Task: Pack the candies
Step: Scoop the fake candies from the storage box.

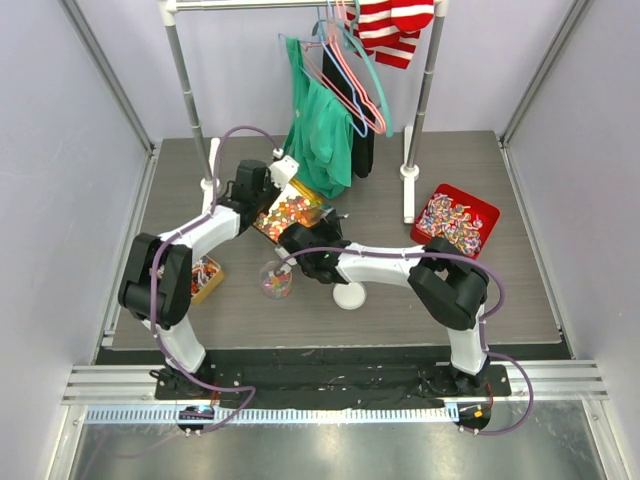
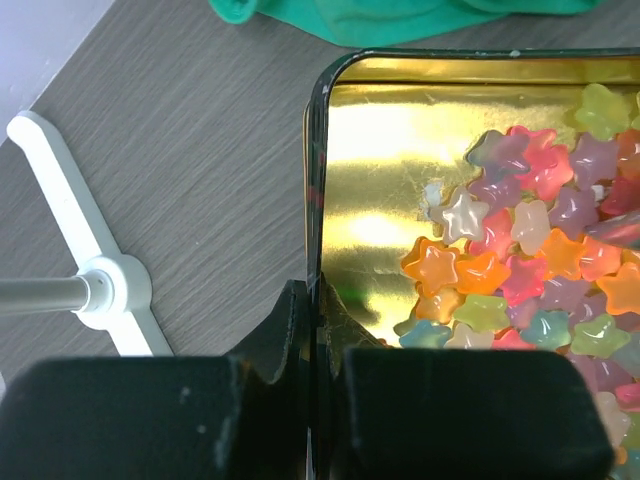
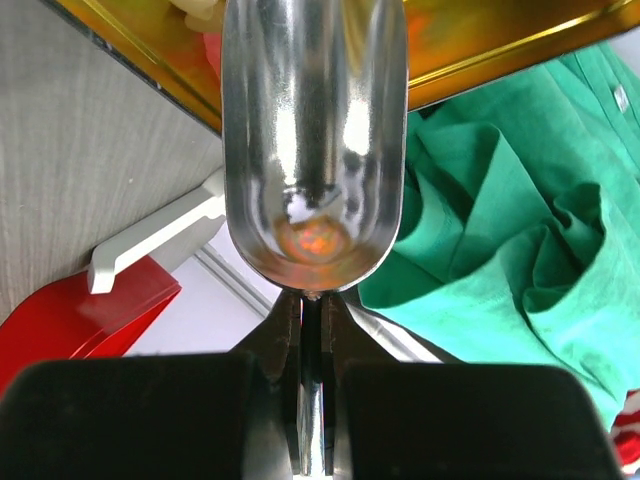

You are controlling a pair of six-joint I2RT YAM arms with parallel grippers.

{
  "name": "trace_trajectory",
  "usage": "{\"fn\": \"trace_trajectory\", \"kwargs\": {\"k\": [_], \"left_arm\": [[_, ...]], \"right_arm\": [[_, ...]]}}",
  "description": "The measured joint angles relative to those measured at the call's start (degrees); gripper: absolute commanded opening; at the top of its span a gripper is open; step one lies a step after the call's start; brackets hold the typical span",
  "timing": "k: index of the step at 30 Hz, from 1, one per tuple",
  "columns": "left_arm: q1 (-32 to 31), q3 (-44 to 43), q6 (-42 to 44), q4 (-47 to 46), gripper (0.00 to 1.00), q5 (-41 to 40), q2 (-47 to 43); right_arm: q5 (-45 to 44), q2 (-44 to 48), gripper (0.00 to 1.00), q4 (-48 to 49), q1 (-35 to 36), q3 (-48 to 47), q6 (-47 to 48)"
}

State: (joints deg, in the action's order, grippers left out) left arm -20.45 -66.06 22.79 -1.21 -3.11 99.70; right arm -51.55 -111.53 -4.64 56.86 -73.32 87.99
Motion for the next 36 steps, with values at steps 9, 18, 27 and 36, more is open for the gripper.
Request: {"fn": "trace_trajectory", "kwargs": {"k": [9, 18, 27, 36], "left_arm": [[-2.05, -4.92, 3.82, 8.15, 0.00, -0.92, 0.63], [-2.69, -8.09, 5.84, 10.03, 0.00, -2.56, 4.39], [-2.71, -8.55, 5.07, 10.03, 0.00, -2.58, 6.51], [-2.82, -9.90, 4.13, 10.14, 0.00, -2.43, 7.45]], "right_arm": [[4.13, 0.00, 0.01, -8.79, -0.13, -2.08, -3.04], [14.38, 0.22, 0.01, -18.27, -3.32, -6.84, -9.29], [21.77, 1.42, 0.01, -21.07, -4.26, -7.52, -13.81], [22.73, 1.22, 0.01, -21.27, -2.99, -7.80, -16.15]]}}
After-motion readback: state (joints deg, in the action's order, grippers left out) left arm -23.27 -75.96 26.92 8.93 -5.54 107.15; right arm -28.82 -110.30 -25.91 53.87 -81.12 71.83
